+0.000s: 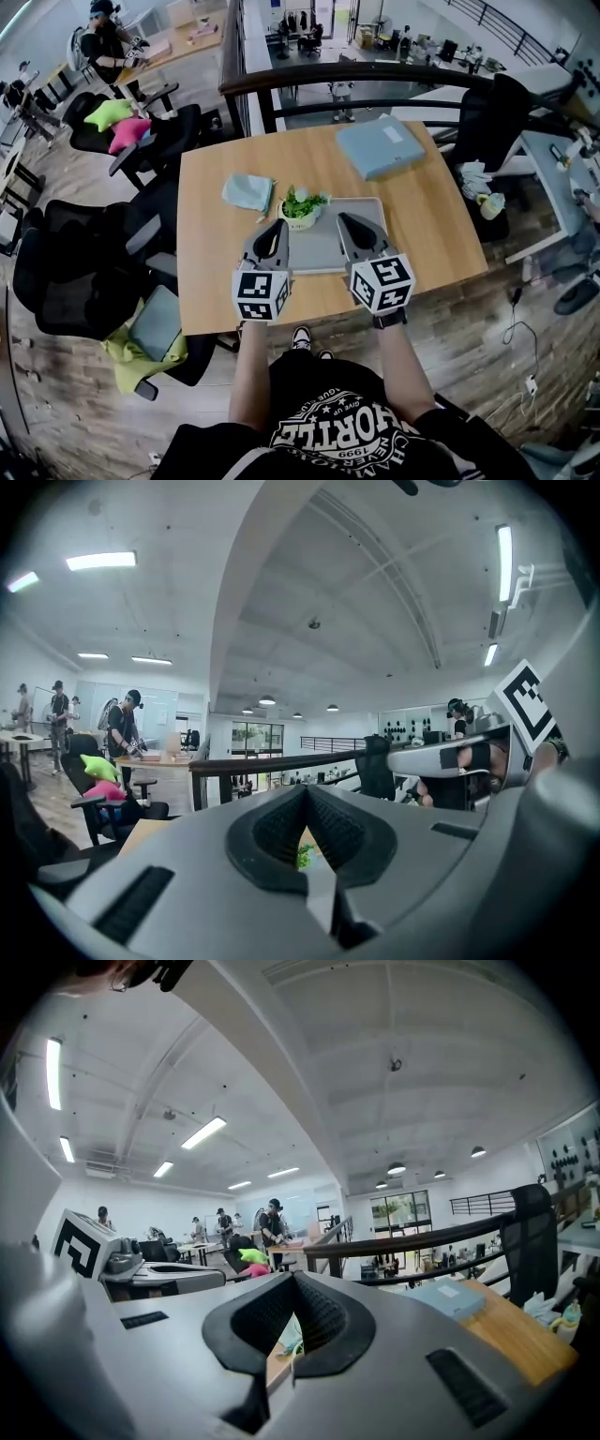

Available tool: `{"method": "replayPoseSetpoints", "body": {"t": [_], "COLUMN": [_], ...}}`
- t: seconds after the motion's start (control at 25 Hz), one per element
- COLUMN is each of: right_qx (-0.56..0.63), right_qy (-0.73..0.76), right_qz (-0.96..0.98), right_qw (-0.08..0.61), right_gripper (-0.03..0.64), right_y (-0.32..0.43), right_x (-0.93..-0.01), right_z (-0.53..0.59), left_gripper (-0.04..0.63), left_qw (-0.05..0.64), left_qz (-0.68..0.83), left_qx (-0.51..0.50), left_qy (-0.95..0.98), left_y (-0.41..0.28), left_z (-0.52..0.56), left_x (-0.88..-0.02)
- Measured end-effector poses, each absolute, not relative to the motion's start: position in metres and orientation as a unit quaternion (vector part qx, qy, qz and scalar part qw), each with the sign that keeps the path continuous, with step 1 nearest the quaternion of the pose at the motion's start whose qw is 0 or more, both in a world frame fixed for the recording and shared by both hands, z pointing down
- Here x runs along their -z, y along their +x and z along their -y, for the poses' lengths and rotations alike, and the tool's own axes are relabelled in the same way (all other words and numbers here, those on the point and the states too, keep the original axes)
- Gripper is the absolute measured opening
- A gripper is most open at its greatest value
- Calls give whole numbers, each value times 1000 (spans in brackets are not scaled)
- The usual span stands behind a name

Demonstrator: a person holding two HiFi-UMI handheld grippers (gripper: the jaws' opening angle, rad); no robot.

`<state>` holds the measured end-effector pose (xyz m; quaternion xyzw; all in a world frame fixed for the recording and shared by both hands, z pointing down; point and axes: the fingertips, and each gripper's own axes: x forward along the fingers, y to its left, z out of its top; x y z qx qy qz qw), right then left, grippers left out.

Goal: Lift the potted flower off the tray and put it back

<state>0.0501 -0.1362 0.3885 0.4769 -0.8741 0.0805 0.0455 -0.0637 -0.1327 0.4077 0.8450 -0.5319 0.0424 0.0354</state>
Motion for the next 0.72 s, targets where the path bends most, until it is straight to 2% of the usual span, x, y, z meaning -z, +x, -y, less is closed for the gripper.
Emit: {"method": "replayPoseSetpoints", "body": {"t": [0.48,0.72], "right_qx": [-84,-82], "right_qy": [482,476], "right_qz": [869,868], "right_qw": [73,113], "right_gripper": [31,46], "right_y": [13,-3], "right_x": [-420,-448], "right_z": [182,189], "left_gripper": [17,17], "left_qw": [42,59], "left_qz": [506,488], "left_qx": [-70,-82], "left_qy": [859,867], "left_y": [-99,-106], "left_z": [172,187], "left_x": [-440,-465]}}
